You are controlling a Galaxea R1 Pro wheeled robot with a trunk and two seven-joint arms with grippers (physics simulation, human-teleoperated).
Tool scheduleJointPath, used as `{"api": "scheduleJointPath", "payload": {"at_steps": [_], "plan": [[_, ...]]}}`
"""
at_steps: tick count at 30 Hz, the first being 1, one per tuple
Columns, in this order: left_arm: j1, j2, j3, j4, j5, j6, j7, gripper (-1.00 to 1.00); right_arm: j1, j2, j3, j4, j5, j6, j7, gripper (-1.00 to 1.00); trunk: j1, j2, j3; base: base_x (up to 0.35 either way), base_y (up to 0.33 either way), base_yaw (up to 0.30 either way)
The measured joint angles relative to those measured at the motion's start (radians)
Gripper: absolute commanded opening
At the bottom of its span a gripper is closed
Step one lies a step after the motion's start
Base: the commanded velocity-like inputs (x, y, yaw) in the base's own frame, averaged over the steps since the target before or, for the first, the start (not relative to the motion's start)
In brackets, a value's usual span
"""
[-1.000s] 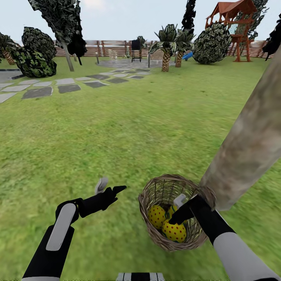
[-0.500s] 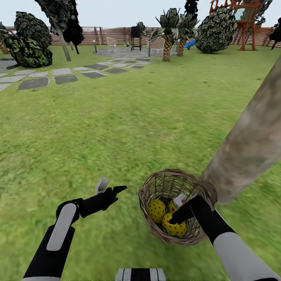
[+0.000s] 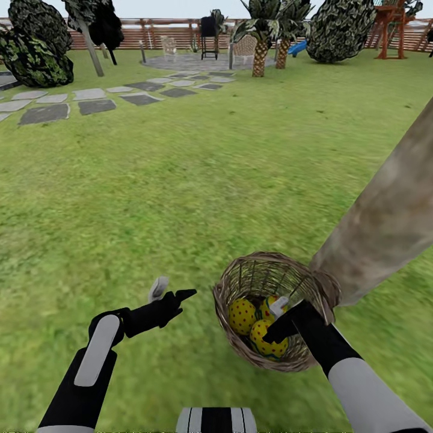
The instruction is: Take the three Easter eggs out of the wicker basket on the lawn in the garden, then place them on the lawn next to a single tree (choose any tree) so that all three eggs are next to the same tree and none are left in the basket.
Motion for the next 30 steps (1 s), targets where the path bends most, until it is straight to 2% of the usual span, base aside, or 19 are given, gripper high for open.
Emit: {"api": "scheduleJointPath", "payload": {"at_steps": [10, 14, 15, 20, 23, 30], "plan": [[0.000, -0.007, -0.001, 0.000, 0.000, 0.000, 0.000, 1.00, -0.001, 0.001, 0.002, 0.003, -0.001, -0.005, 0.001, 1.00, 0.004, -0.002, -0.039, 0.000, 0.000, 0.000], [0.000, -0.008, 0.000, 0.000, 0.000, 0.000, 0.000, 1.00, -0.001, 0.001, 0.003, -0.024, -0.005, 0.006, 0.004, 1.00, 0.006, -0.003, -0.054, 0.000, 0.000, 0.000], [0.000, -0.008, 0.000, 0.000, 0.000, 0.000, 0.000, 1.00, -0.001, 0.001, 0.003, -0.032, -0.009, 0.009, 0.005, -1.00, 0.006, -0.004, -0.058, 0.000, 0.000, 0.000], [0.000, -0.008, 0.001, 0.000, 0.001, 0.000, 0.000, 1.00, -0.001, 0.001, 0.003, -0.041, -0.010, 0.008, 0.007, -1.00, 0.007, -0.004, -0.062, 0.000, 0.000, 0.000], [0.000, -0.008, 0.001, 0.000, 0.000, 0.000, 0.000, 1.00, -0.001, 0.001, 0.003, -0.066, -0.020, 0.013, 0.009, -1.00, 0.008, -0.005, -0.073, 0.000, 0.000, 0.000], [0.000, -0.008, 0.001, 0.000, 0.001, 0.001, 0.000, 1.00, -0.001, 0.001, 0.004, -0.066, -0.021, 0.013, 0.009, -1.00, 0.008, -0.005, -0.073, 0.000, 0.000, 0.000]]}}
